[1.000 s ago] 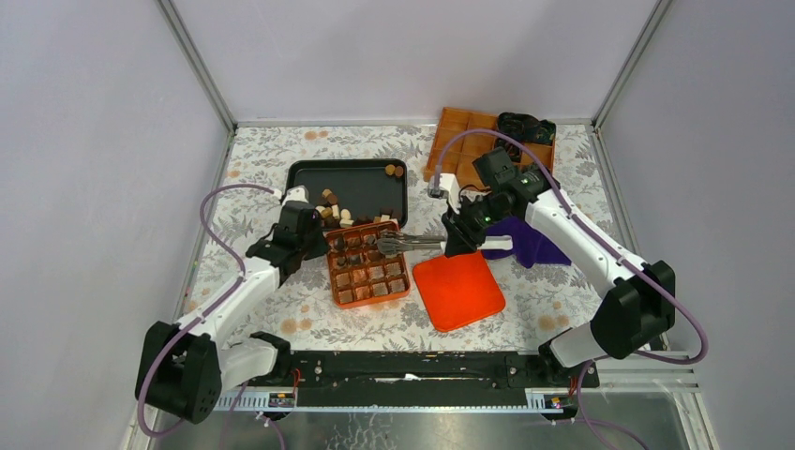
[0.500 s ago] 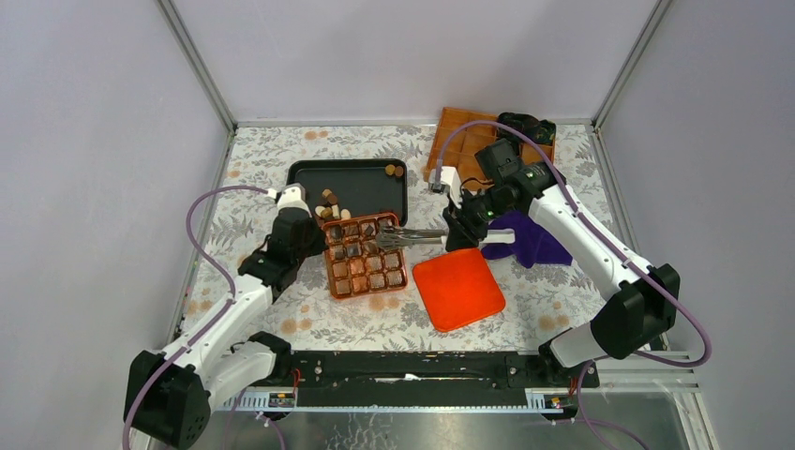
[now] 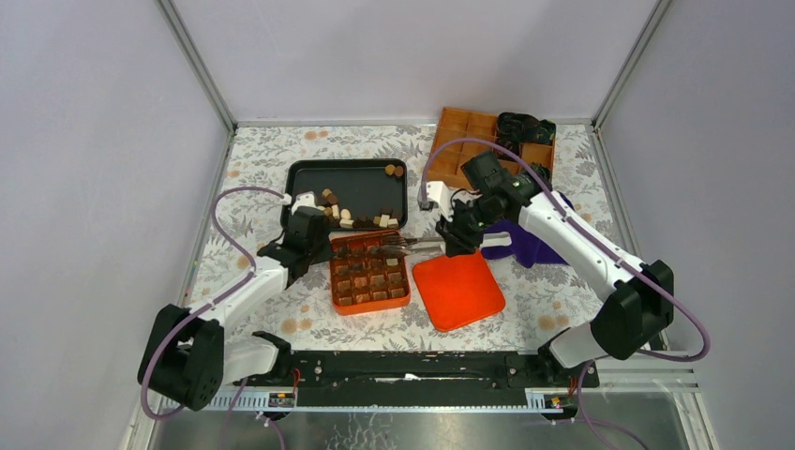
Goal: Pack the chocolate
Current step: Place the packing box at the center of the board, then place the fake chocolate in the packing box, then pick up the fake chocolate from the plate.
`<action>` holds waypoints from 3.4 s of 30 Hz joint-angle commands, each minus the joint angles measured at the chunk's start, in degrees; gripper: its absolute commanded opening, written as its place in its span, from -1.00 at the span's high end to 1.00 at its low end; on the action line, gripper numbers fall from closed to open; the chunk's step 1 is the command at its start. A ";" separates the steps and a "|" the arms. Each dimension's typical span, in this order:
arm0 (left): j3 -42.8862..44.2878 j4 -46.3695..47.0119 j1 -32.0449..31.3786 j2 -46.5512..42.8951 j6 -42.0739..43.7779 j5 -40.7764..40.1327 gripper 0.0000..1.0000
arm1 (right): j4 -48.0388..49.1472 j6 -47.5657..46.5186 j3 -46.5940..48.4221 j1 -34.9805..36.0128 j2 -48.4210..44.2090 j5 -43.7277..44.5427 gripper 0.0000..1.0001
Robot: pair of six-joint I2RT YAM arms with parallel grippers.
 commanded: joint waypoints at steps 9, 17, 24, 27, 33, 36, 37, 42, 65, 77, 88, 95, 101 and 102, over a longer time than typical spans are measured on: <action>2.83 1.27 -0.18 2.73 -2.83 0.85 1.00 | 2.53 -2.88 -3.08 4.37 -0.15 3.84 0.78; 2.83 0.37 -0.14 2.19 -3.45 1.04 0.83 | 3.01 -3.16 -5.57 5.49 -0.48 5.38 0.77; 3.49 -1.04 -0.19 0.52 -4.18 0.84 0.45 | 3.98 -2.29 -6.13 5.91 -0.02 5.61 0.73; 4.00 -1.65 -0.18 -0.50 -4.18 0.44 0.32 | 4.34 -1.85 -6.17 6.24 0.47 5.83 0.69; 4.84 -3.07 -0.19 -2.96 -4.29 -0.32 0.20 | 4.09 -1.72 -6.36 6.19 0.38 5.98 0.36; 5.35 -3.99 -0.19 -4.37 -4.27 -0.85 0.19 | 3.96 -1.53 -6.18 6.26 0.50 5.65 0.23; 5.60 -4.27 -0.19 -4.93 -4.22 -1.10 0.18 | 3.90 -1.43 -6.05 6.25 0.60 5.54 0.18; 6.98 -5.64 -0.19 -7.34 -3.69 -1.96 0.16 | 3.42 -1.27 -4.99 6.25 1.06 5.03 0.05; 3.69 1.05 2.11 -23.92 -4.82 -0.49 -0.97 | 4.94 4.38 15.87 -4.72 14.52 1.21 0.10; 1.37 0.04 3.95 -26.58 -6.32 0.76 -0.97 | 2.87 -0.42 25.80 -5.07 26.82 8.70 0.10; 1.17 -0.27 4.56 -26.84 -6.26 0.71 -0.97 | 0.11 -1.13 31.96 -4.99 33.63 7.95 0.10; 0.94 0.20 4.83 -26.44 -6.29 1.24 -0.97 | -0.25 -1.50 32.78 -4.98 35.48 8.51 0.10; 1.06 0.39 5.22 -26.05 -6.25 1.55 -0.97 | 0.05 -1.09 34.24 -4.98 37.02 10.34 0.13; 1.10 0.46 5.21 -25.88 -6.13 1.60 -0.97 | 0.10 -1.00 34.52 -4.98 37.26 10.55 0.16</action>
